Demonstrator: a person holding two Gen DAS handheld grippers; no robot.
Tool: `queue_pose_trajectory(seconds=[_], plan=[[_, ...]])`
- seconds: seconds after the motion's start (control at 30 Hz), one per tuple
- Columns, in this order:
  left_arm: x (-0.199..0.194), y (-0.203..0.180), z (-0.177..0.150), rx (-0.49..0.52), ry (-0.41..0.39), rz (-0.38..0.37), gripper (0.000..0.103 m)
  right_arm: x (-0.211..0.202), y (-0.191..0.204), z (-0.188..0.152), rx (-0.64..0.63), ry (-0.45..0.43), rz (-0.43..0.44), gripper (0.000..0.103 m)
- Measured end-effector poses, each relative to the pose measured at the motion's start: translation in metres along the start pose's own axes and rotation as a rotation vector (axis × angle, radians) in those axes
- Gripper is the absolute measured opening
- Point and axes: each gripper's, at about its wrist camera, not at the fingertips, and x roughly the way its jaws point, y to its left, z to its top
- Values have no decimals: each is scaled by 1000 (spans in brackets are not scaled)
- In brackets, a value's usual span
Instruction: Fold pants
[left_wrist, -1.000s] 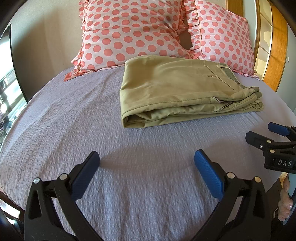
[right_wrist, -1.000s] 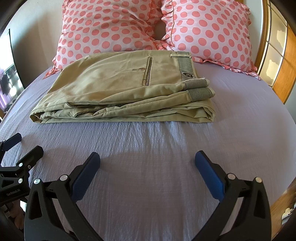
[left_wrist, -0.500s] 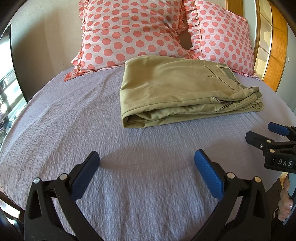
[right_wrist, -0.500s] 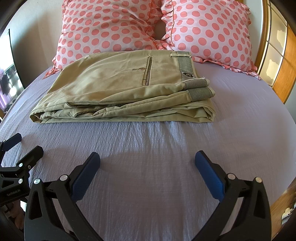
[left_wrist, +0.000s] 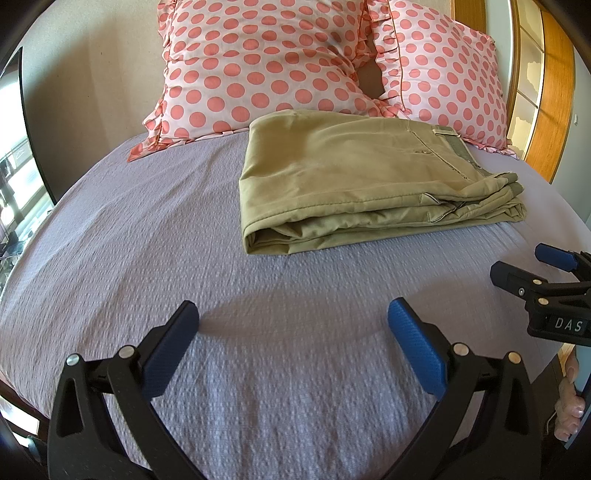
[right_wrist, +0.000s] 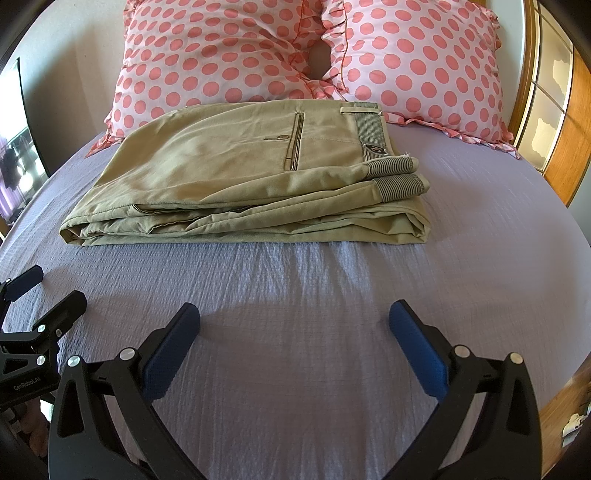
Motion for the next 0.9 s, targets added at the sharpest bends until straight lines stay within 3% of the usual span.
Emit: queue_pose_trajectory(seconds=[0.9], plan=[[1, 0, 5, -8, 41, 1, 101, -1, -1, 0, -2, 1, 2, 102]])
